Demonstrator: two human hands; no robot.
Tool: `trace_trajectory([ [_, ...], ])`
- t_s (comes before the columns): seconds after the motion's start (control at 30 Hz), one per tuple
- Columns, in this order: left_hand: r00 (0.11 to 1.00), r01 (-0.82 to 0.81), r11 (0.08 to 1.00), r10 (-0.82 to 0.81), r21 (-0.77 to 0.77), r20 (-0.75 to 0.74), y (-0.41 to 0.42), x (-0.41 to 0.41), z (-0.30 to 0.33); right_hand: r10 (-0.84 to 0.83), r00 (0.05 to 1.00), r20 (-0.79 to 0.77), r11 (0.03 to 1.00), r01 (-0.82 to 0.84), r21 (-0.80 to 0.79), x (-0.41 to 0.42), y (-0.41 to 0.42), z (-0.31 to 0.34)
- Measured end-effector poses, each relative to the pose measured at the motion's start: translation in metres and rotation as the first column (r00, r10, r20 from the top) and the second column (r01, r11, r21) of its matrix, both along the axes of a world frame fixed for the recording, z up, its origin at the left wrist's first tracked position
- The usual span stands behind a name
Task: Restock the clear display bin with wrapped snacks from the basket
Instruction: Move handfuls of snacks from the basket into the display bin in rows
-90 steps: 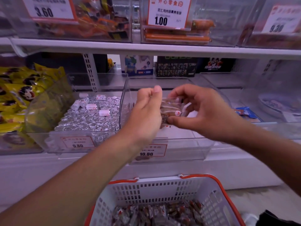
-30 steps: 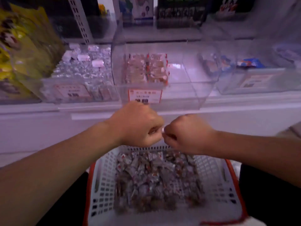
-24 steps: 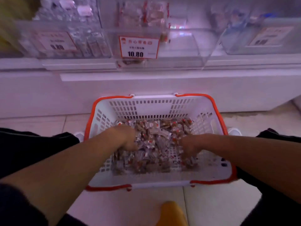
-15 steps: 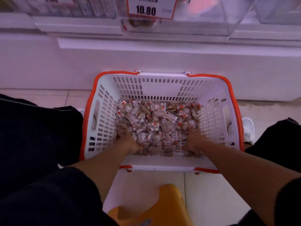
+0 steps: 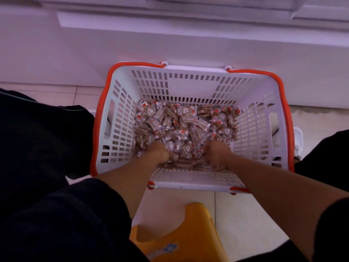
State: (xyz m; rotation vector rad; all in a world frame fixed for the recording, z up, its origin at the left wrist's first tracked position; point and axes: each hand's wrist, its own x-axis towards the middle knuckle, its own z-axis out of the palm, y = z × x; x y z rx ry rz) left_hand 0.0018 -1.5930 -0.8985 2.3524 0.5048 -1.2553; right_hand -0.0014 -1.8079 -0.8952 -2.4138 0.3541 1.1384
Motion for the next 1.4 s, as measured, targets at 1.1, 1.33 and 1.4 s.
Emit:
trace_trajectory([
  [1.1,0.95,-0.024,0.981,0.083,-0.195,0.302,-0.006,0.012,0.025,-0.117,0.985,-0.124,0.949,0.148,0.279,0.014,-0.004,0.04],
  [1.33,0.885,-0.233,0.898,0.355,-0.374,0.301,0.005,0.042,0.082,-0.137,0.986,-0.094,0.896,0.164,0.412,0.041,-0.005,0.084],
  [1.4,0.912,-0.248,0.784,0.387,-0.57,0.136,0.001,0.058,0.123,-0.073,0.994,-0.079,0.877,0.102,0.47,0.063,-0.009,0.121],
])
